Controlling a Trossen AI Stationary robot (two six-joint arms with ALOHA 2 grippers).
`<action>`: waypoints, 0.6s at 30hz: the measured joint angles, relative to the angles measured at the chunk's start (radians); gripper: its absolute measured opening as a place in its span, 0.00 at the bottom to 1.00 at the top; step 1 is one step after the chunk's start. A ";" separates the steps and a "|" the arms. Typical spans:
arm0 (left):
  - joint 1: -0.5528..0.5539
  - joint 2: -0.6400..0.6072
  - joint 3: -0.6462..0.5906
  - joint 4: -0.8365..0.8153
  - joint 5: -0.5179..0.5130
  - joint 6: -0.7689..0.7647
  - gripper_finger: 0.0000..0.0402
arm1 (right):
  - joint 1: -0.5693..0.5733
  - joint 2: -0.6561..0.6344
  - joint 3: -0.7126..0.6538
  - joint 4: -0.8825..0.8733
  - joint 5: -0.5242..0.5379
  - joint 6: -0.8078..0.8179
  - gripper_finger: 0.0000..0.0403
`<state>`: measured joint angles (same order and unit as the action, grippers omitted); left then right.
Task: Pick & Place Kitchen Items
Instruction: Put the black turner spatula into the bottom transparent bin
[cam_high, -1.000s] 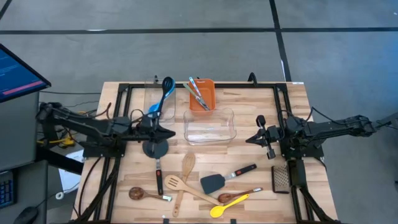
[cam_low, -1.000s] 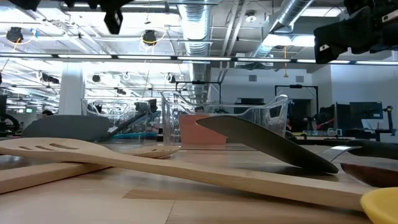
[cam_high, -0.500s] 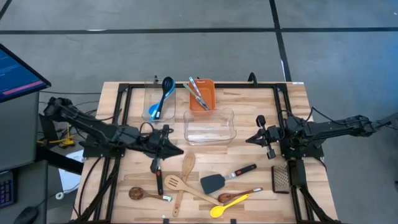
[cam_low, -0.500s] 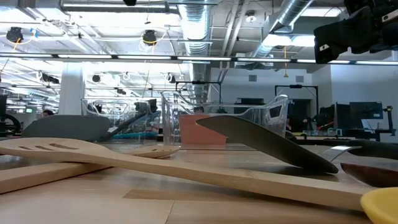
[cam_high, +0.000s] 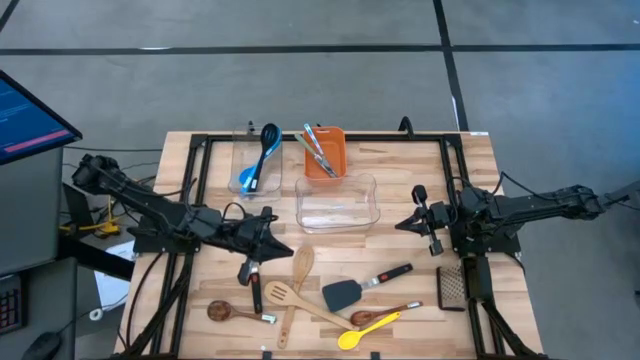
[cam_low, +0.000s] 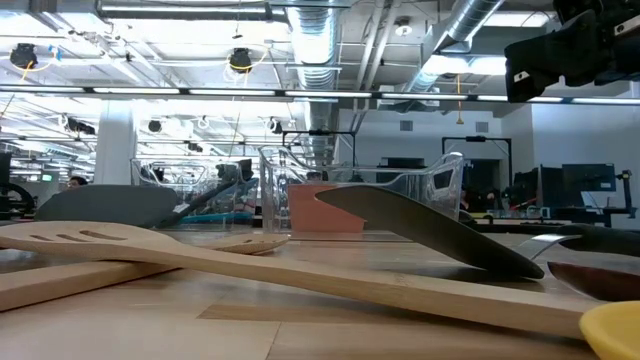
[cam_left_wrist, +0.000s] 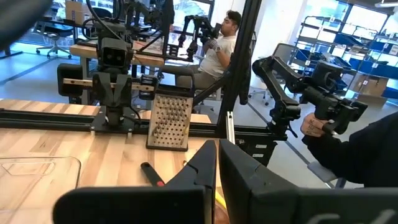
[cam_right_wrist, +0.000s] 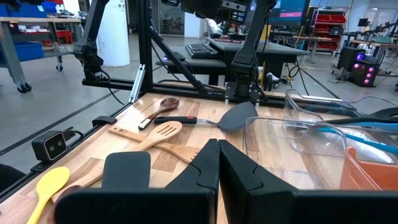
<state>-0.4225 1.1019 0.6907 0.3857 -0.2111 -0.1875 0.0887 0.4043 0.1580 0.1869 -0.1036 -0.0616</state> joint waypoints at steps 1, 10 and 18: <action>0.000 0.000 0.000 0.000 0.000 0.000 0.01 | 0.000 0.000 0.000 0.000 0.000 0.000 0.00; 0.003 0.000 0.000 -0.002 0.000 0.027 0.01 | 0.000 0.000 0.004 0.043 0.064 0.058 0.00; 0.009 -0.029 0.000 -0.010 -0.055 0.130 0.01 | 0.022 0.045 0.069 -0.004 0.109 0.089 0.00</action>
<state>-0.4137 1.0724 0.6903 0.3754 -0.2665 -0.0572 0.1106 0.4496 0.2272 0.1827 0.0050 0.0269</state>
